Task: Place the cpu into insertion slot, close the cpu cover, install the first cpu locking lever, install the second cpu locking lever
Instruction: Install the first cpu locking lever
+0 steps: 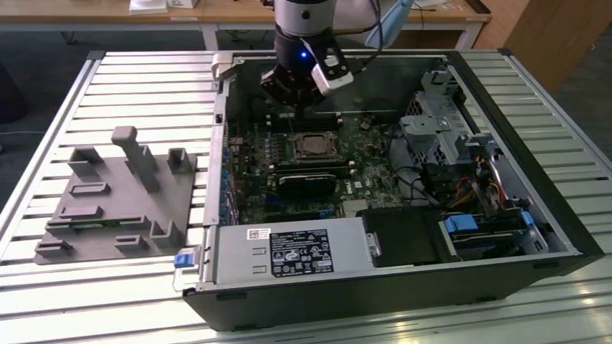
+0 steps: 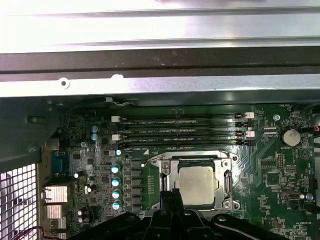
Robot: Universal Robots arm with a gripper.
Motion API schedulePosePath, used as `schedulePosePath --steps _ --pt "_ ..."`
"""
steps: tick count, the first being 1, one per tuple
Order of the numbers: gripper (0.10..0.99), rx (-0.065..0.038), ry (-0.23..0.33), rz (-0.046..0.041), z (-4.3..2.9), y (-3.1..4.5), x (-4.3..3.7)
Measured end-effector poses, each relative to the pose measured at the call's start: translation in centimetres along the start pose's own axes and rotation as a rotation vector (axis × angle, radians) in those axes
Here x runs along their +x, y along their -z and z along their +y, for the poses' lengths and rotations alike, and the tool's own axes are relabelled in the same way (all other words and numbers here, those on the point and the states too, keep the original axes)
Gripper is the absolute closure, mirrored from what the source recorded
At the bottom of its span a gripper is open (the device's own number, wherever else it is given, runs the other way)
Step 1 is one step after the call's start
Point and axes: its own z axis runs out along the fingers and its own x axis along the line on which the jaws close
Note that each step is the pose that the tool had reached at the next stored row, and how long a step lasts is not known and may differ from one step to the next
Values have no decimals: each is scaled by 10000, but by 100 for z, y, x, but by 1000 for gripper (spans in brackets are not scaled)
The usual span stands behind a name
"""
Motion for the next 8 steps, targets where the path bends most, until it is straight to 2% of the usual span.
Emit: schedulePosePath --steps 8 --pt "980 -1 2 -30 -3 0 52"
